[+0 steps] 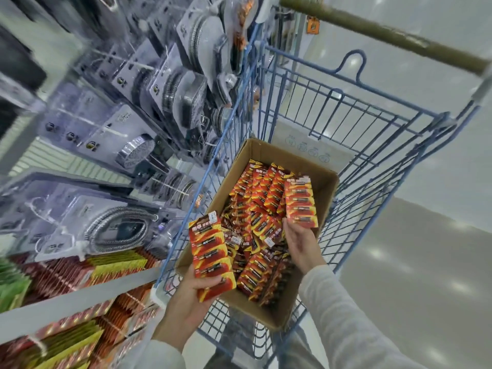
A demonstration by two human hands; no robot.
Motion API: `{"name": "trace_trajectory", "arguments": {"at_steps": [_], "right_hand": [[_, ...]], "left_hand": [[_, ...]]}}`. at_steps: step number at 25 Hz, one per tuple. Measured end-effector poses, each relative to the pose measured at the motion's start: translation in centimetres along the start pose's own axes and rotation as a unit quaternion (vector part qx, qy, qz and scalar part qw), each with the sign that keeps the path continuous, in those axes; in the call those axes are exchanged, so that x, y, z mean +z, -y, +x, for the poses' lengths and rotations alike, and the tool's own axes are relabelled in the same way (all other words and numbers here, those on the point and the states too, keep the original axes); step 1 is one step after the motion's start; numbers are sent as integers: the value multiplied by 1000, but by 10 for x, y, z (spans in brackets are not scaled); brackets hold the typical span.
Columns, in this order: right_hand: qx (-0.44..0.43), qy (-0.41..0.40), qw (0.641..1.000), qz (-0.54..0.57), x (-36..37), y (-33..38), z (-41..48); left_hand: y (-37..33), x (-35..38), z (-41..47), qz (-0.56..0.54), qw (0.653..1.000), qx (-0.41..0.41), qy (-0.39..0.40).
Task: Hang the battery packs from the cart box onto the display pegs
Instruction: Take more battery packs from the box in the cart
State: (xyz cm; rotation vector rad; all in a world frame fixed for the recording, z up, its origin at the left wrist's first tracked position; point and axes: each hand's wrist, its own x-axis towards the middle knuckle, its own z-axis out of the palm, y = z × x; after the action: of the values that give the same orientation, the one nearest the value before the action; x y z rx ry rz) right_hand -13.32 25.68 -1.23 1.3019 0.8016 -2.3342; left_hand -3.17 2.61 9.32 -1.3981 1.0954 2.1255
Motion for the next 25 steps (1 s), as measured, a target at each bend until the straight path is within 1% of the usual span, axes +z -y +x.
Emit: {"name": "trace_trajectory", "arguments": {"at_steps": [1, 4, 7, 12, 15, 18, 21, 22, 25], "right_hand": [[13, 40, 999, -13, 1, 3, -10], [3, 93, 986, -142, 14, 13, -53], [16, 143, 964, -225, 24, 17, -100], [34, 297, 887, -352, 57, 7, -178], [61, 357, 847, -388, 84, -7, -226], [66, 421, 800, -423, 103, -30, -264], [76, 499, 754, -419, 115, -59, -302], [82, 516, 743, -419, 117, -72, -315], [85, 527, 739, -411, 116, -120, -354]], "left_hand": [[2, 0, -5, -3, 1000, 6, 2], [4, 4, -26, 5, 999, 45, 7], [5, 2, -59, -6, 994, 110, 3], [14, -22, -126, -68, 974, 216, -23], [21, -48, -170, -108, 956, 271, -39], [28, -72, -212, -142, 933, 326, -46], [39, -101, -246, -173, 908, 376, -58], [43, -113, -258, -185, 901, 389, -57], [60, -156, -293, -206, 878, 426, -70]]}}
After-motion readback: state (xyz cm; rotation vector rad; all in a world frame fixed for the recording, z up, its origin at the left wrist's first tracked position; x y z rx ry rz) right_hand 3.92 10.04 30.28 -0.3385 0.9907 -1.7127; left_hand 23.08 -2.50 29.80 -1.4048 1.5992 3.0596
